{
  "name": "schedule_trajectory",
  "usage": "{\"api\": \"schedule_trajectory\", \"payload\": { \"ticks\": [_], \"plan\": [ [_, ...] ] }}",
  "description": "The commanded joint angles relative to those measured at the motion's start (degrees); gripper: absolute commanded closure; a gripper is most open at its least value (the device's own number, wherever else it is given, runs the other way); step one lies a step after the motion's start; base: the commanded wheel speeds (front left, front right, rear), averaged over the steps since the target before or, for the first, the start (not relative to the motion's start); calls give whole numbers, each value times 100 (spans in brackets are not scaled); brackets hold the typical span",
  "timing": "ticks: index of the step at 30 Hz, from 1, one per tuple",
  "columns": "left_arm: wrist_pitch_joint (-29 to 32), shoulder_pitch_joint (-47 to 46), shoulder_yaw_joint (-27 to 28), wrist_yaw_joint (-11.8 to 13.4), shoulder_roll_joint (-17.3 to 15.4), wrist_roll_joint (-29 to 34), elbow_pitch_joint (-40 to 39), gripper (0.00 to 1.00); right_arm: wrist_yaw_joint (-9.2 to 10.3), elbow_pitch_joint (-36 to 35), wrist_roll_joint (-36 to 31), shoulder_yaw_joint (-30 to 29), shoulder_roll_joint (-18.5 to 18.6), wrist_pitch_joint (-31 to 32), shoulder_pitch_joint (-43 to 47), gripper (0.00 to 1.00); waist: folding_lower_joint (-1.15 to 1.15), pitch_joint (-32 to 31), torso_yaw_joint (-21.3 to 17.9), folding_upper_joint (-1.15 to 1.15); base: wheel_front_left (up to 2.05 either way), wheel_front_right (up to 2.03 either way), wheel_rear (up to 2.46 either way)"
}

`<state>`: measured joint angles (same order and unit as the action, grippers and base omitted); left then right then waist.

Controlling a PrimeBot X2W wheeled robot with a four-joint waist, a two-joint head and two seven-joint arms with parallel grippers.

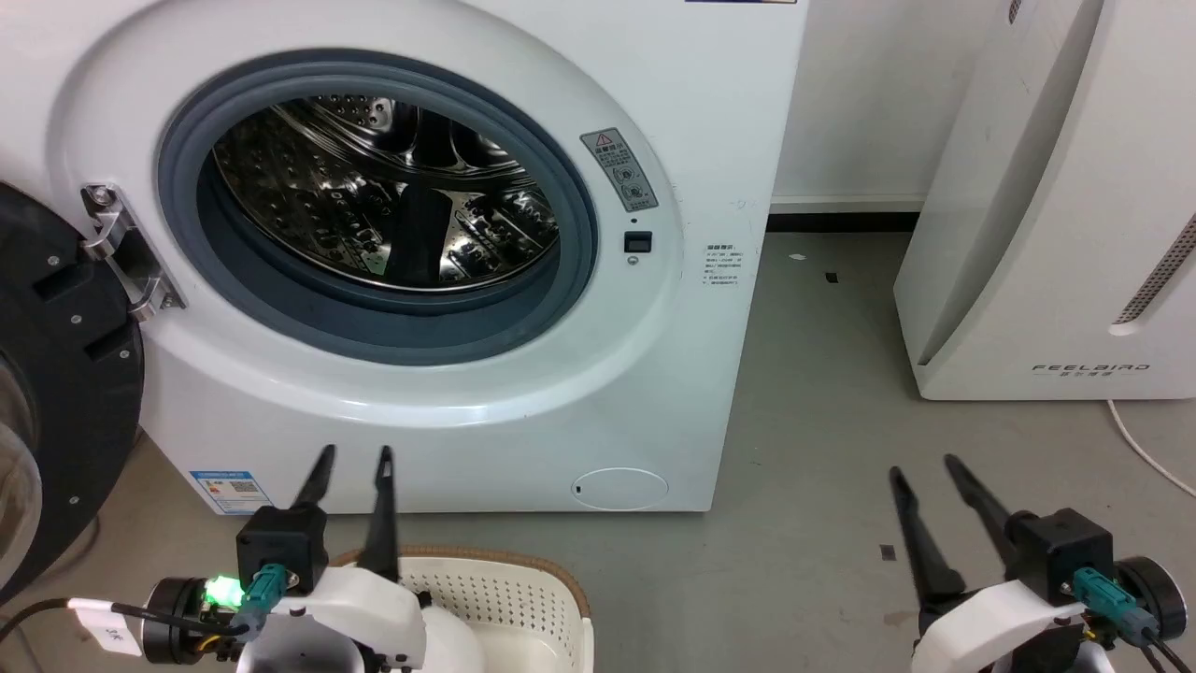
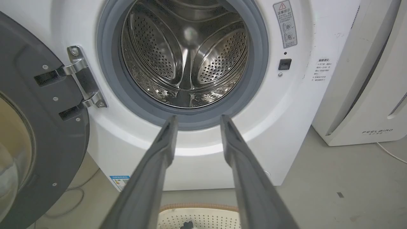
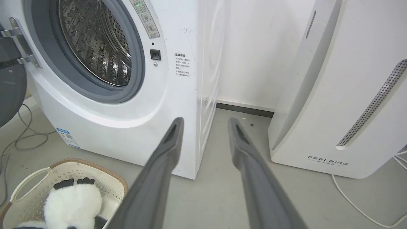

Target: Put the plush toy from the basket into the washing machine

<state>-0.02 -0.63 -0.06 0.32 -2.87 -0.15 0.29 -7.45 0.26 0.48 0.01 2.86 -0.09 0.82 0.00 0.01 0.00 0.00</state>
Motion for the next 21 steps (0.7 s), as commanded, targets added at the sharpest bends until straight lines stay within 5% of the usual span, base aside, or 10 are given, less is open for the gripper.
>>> {"api": "schedule_trajectory", "payload": {
  "ticks": [1, 21],
  "plan": [
    [-16, -1, -7, 13, 0, -4, 3, 0, 0, -2, 11, -14, 0, -15, -2, 0, 0, 2, 0, 0, 0, 0, 0],
    [-219, -590, -241, -95, -15, -201, 904, 0, -1, -166, 312, -184, 0, -253, -207, 0, 0, 478, -45, 0, 0, 0, 0]
  ]
}}
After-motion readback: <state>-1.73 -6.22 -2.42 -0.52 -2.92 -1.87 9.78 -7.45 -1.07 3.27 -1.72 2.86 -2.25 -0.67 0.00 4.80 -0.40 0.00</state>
